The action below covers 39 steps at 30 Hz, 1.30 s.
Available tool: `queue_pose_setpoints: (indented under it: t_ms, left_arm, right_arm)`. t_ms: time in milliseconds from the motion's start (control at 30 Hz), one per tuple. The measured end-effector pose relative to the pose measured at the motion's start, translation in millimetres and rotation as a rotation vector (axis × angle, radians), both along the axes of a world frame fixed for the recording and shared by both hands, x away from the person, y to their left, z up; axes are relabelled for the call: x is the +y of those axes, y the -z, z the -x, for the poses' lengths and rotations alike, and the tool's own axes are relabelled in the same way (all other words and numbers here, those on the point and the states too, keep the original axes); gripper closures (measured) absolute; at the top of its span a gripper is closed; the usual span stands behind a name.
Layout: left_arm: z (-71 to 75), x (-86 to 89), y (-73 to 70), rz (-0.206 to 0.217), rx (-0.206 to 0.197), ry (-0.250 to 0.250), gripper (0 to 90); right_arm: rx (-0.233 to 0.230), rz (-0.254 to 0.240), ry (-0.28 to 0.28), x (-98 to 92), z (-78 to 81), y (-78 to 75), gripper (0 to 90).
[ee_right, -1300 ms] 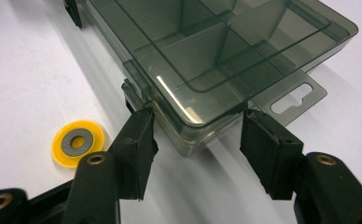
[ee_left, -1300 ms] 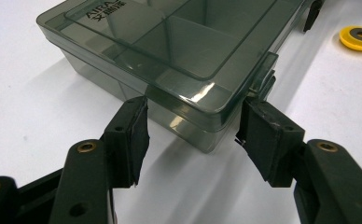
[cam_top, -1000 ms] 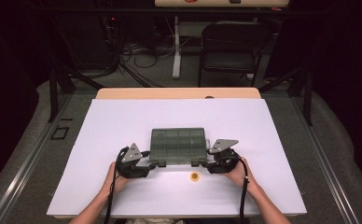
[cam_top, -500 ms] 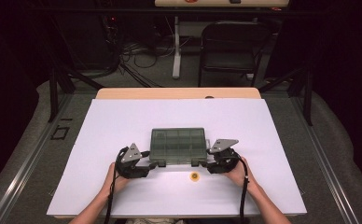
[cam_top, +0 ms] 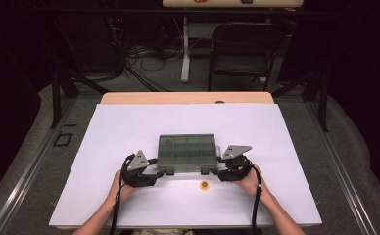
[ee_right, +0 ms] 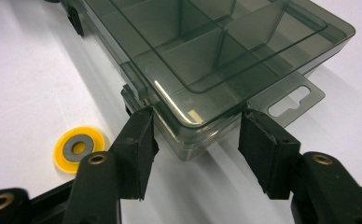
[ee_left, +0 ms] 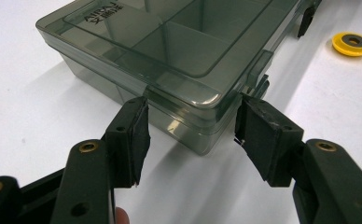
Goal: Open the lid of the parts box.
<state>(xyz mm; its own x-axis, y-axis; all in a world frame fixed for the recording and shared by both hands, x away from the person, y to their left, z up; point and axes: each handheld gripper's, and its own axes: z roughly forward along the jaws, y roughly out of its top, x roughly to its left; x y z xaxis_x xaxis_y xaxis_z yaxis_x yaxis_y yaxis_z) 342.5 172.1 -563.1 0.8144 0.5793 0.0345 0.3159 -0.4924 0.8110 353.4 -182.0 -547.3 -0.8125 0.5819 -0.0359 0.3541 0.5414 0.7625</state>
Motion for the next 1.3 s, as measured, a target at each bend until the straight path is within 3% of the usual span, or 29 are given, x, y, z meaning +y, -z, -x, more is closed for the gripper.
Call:
queue_pose_setpoints:
  t_ms: [433,567,667,767,1033,1300]
  left_arm:
    - [0.7,0.2,-1.1,0.011,-0.006,-0.005,43.8]
    - [0.9,0.8,-3.1,0.015,-0.014,-0.022,37.4]
    - [1.3,1.0,-6.0,0.022,-0.035,-0.05,21.1]
    - [1.7,0.0,-7.8,0.018,-0.046,-0.077,15.8]
    - [0.9,-7.4,-10.1,-0.001,-0.092,-0.096,18.5]
    - [2.8,-9.4,-13.6,0.037,-0.168,-0.076,28.8]
  right_arm:
    - [-0.012,-0.027,0.002,-2.4,1.8,-4.6,50.7]
    - [-0.016,-0.036,0.002,-3.0,2.1,-5.5,52.5]
    - [-0.022,-0.041,-0.001,-3.2,2.7,-6.6,53.6]
    - [-0.022,-0.045,0.001,-3.1,2.6,-7.0,53.7]
    - [-0.024,-0.051,-0.005,-2.3,3.4,-8.4,53.7]
    - [-0.022,-0.056,-0.013,-1.9,3.1,-8.6,51.7]
